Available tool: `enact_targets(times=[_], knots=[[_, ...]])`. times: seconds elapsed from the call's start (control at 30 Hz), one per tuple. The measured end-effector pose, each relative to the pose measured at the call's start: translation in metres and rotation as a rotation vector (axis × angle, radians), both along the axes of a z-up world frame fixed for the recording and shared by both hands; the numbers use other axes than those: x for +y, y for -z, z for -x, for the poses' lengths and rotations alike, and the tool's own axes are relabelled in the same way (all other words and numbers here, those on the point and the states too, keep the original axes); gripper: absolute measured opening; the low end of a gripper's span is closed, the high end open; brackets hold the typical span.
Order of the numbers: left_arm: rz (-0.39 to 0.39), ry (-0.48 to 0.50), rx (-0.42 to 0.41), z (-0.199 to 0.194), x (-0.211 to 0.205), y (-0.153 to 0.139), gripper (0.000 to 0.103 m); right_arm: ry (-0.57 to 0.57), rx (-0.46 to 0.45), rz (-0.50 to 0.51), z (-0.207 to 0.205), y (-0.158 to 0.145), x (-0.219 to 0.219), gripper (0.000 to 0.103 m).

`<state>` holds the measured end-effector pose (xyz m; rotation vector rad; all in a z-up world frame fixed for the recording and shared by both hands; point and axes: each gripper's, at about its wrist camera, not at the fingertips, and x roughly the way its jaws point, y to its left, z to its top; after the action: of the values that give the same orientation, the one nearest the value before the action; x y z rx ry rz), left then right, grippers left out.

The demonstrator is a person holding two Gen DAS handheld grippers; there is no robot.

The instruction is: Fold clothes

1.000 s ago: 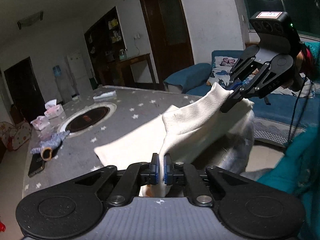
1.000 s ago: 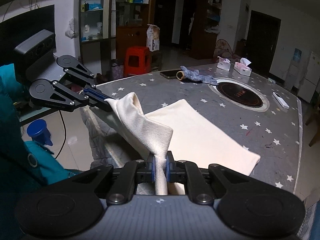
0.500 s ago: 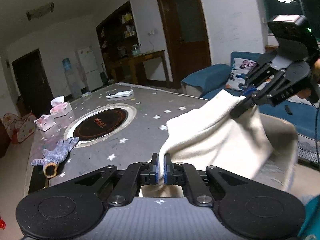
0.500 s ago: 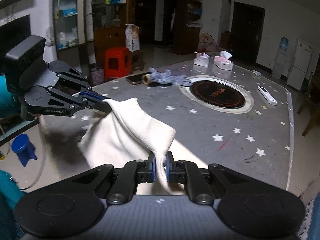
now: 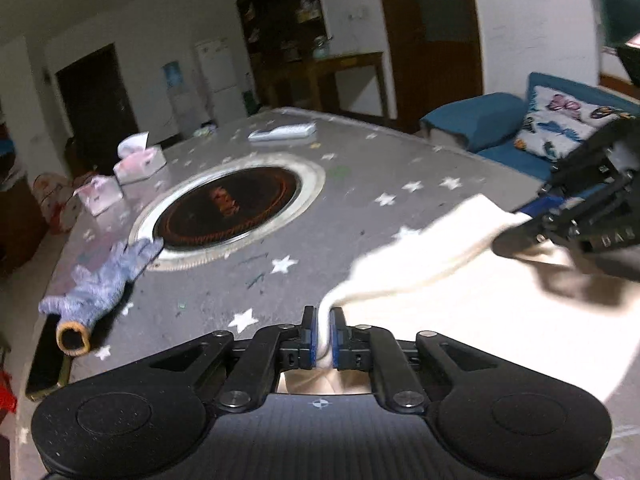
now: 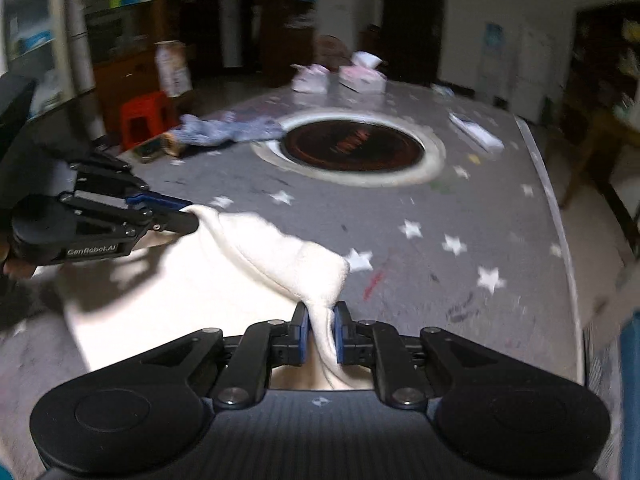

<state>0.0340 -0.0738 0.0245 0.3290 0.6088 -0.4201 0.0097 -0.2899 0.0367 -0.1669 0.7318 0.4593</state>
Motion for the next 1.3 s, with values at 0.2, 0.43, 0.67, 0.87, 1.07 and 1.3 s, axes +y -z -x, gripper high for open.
enact_targets(times=[0.2, 0.43, 0.67, 0.87, 1.07, 1.3], knots=[[-0.003, -0.109, -0.042, -0.001, 0.014, -0.002, 0.023, 0.144, 0.002, -0.107, 0.004, 0.005, -0.023, 0.021], [0.16, -0.076, 0.002, 0.024, 0.019, -0.021, 0.021, 0.112, -0.05, -0.148, 0.033, -0.009, -0.02, 0.021], [0.146, 0.004, 0.095, 0.03, -0.009, -0.003, 0.023, 0.116, 0.011, -0.159, 0.017, 0.013, -0.006, 0.021], [0.168, -0.019, 0.105, 0.031, -0.002, 0.008, 0.025, 0.17, 0.022, -0.154, 0.018, 0.023, -0.024, 0.012], [0.153, -0.029, 0.071, 0.037, -0.006, 0.012, 0.025, 0.094, -0.079, -0.132, 0.052, 0.006, -0.013, 0.015], [0.165, -0.047, 0.076, 0.044, -0.004, 0.013, 0.026, -0.043, -0.058, -0.078, 0.076, 0.017, 0.005, 0.018]])
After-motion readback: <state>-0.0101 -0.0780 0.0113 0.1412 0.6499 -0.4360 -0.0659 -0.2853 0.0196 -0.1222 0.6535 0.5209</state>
